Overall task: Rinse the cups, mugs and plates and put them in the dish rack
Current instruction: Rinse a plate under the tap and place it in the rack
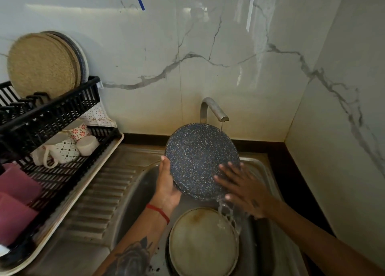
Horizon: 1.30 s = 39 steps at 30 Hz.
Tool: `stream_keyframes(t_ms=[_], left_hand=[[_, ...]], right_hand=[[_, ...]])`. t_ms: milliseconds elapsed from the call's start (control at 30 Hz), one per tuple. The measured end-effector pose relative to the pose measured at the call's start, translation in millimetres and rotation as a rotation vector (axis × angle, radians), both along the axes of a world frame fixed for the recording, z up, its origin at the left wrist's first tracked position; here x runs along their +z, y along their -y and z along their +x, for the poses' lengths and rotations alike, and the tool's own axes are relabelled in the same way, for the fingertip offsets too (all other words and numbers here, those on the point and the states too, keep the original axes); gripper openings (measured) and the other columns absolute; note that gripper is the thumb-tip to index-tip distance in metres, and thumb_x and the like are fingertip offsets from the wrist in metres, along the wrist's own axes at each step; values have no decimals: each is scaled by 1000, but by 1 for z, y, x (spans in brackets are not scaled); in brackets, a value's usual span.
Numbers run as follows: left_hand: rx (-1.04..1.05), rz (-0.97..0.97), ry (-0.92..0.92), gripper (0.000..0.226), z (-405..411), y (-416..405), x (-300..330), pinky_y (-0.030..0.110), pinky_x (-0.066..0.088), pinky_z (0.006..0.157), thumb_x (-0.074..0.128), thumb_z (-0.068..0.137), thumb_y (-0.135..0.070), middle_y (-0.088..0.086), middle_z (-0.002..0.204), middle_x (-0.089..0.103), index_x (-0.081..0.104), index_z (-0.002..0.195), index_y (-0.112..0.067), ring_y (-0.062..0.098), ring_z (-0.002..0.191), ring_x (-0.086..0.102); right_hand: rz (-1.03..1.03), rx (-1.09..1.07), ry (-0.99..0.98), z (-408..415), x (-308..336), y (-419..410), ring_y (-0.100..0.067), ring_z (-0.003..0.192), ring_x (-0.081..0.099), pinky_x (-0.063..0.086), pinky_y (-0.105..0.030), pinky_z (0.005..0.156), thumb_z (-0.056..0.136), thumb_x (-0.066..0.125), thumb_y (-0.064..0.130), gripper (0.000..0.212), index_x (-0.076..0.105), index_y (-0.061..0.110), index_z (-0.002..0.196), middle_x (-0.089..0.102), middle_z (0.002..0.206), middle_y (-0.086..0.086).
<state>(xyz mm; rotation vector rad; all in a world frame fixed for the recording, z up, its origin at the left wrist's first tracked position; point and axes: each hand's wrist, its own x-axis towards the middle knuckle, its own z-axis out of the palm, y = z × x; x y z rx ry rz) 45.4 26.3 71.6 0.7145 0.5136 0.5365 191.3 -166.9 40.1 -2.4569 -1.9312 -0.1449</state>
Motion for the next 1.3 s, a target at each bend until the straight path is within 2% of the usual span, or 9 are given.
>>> stream_keyframes(t_ms=[100, 233, 433, 500, 633, 833, 1033, 1167, 1300], left_hand=[[-31, -31, -25, 54, -3, 2, -6, 62, 40, 100, 37, 94, -54, 13, 140, 48, 38, 142, -29, 37, 125, 48], [-63, -133, -37, 67, -4, 5, -12, 58, 44, 95, 41, 89, -57, 16, 142, 48, 38, 145, -22, 38, 127, 47], [-96, -275, -213, 60, 0, 8, -16, 60, 30, 108, 27, 100, -53, 20, 144, 43, 44, 141, -14, 41, 132, 40], [-159, -293, -331, 66, 3, 13, -17, 59, 30, 106, 20, 99, -58, 20, 145, 42, 43, 141, -13, 41, 132, 39], [-285, -436, -370, 79, 8, 18, -19, 67, 21, 106, 15, 94, -68, 25, 153, 26, 32, 147, -11, 50, 138, 22], [-192, -605, -66, 43, 13, 11, -14, 65, 41, 86, 35, 102, -24, 37, 142, 34, 36, 139, -1, 54, 128, 38], [-155, -226, -158, 33, 12, -4, -12, 44, 49, 74, 42, 100, -15, 27, 127, 55, 52, 125, 3, 35, 101, 59], [-165, -134, -132, 47, 12, 2, -18, 47, 50, 85, 44, 98, -36, 22, 129, 59, 53, 130, -2, 34, 114, 58], [-206, -74, -126, 74, 15, 15, -13, 55, 37, 107, 45, 81, -63, 20, 135, 54, 51, 133, -10, 36, 126, 49]], right_hand=[[120, -283, -117, 15, 1, 4, -19, 143, -25, -9, -43, 118, 86, -8, 68, 69, -17, 32, 145, -25, 155, 2], [572, -477, -619, 8, 13, -11, -17, 144, 10, 14, -40, 116, 94, 42, 53, 82, -10, 25, 151, -2, 160, -1], [918, -617, -1155, 7, 34, -19, -8, 107, 58, 52, -23, 86, 93, 56, 5, 49, 45, 15, 139, 56, 129, 0], [953, -581, -1159, 8, 41, -14, 0, 97, 57, 50, -11, 73, 91, 58, 1, 47, 48, 12, 136, 58, 120, 4], [963, -563, -1002, 9, 53, -5, -9, 108, 54, 46, -26, 92, 90, 61, 6, 36, 58, 14, 124, 60, 111, 11], [951, -286, -1261, 14, 64, 18, -2, 87, 69, 52, -14, 67, 84, 61, -4, 30, 71, 23, 92, 74, 91, 10], [508, -306, -1145, 25, 50, 33, 1, 102, 63, 50, -13, 86, 81, 63, -5, 36, 77, 28, 76, 73, 94, 16], [491, -460, -983, 25, 34, 8, -16, 128, 45, 37, -18, 103, 92, 57, 8, 32, 66, 25, 117, 57, 131, 5], [291, -329, -579, -7, 21, -42, -9, 142, -15, -12, -31, 112, 98, 25, 55, 65, 3, 24, 151, -11, 155, 9]])
